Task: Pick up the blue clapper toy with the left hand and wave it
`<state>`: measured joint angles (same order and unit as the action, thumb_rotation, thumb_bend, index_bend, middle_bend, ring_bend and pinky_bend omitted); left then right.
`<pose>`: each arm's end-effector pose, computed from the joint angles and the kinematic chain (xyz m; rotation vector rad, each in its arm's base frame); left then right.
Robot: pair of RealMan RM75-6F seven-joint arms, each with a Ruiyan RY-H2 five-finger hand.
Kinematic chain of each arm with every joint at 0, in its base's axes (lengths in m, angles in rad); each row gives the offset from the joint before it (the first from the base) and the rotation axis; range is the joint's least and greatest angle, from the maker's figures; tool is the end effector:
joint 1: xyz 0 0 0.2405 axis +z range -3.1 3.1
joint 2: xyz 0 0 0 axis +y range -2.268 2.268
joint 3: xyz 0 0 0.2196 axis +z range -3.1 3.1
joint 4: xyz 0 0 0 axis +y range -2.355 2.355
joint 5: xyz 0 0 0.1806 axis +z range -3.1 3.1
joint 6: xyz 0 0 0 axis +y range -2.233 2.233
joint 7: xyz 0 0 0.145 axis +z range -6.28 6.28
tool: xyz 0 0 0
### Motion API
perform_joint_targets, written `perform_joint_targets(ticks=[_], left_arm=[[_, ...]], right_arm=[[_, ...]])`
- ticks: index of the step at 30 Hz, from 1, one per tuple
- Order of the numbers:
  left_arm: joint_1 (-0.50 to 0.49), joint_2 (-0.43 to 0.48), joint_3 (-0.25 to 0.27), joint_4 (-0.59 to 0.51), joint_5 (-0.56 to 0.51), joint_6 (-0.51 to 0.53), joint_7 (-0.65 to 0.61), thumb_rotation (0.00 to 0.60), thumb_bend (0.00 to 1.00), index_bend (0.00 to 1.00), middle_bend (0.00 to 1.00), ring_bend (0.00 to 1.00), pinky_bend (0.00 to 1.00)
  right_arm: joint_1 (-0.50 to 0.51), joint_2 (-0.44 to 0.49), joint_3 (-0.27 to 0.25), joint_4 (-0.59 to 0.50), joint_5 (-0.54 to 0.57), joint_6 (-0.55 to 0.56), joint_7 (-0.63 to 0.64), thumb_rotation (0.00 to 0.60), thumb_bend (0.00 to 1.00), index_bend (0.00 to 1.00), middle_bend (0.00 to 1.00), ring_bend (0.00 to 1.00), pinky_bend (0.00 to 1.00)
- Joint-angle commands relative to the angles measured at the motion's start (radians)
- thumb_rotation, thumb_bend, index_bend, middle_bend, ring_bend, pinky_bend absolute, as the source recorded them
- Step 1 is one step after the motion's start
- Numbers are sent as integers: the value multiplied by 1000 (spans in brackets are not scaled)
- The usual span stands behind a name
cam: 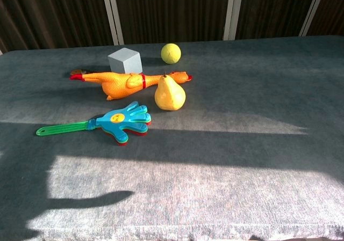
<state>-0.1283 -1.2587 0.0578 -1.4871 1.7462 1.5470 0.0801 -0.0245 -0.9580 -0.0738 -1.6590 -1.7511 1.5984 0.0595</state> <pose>-0.2401 0.1638 0.1208 -1.6637 -0.7461 -0.9999 -0.2545 -0.1232 0.1927 1.5562 -0.8692 0.9047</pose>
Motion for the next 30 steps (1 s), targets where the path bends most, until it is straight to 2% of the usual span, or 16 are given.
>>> perform_joint_targets(ticks=[1,5,8,12,15,19,25,30], left_arm=[[-6,-6,2,0,-4,-16,-1,600,433,2,0,0,0],[-36,-34,7,23,11,-58,-33,600,436,5,0,0,0],[-90,-86,-3,100,27,-108,-103,600,437,35,0,0,0],[-188,-155,-30,189,9,-214,-292,600,435,53,0,0,0],[-250,-210,-60,252,-26,-288,-369,600,430,62,0,0,0],[-321,-258,-75,288,-66,-388,-513,600,420,76,0,0,0],[-381,-348,-109,371,-125,-466,-480,600,404,120,0,0,0],[-419,-418,-146,458,-203,-535,-476,600,404,139,0,0,0]], right_arm=[[-1,3,-3,-4,-1,-1,5,600,183,0,0,0,0],[-2,5,-3,-7,0,1,3,600,183,0,0,0,0],[-1,3,-2,-7,1,-2,3,600,183,0,0,0,0],[9,5,-7,-13,-4,-22,19,600,183,0,0,0,0],[20,-3,-7,-12,-1,-45,10,600,183,0,0,0,0],[30,-13,-2,-12,9,-63,-2,600,183,0,0,0,0],[35,-18,-1,-14,20,-77,-8,600,182,0,0,0,0],[31,-31,21,-10,51,-62,-33,600,183,0,0,0,0]])
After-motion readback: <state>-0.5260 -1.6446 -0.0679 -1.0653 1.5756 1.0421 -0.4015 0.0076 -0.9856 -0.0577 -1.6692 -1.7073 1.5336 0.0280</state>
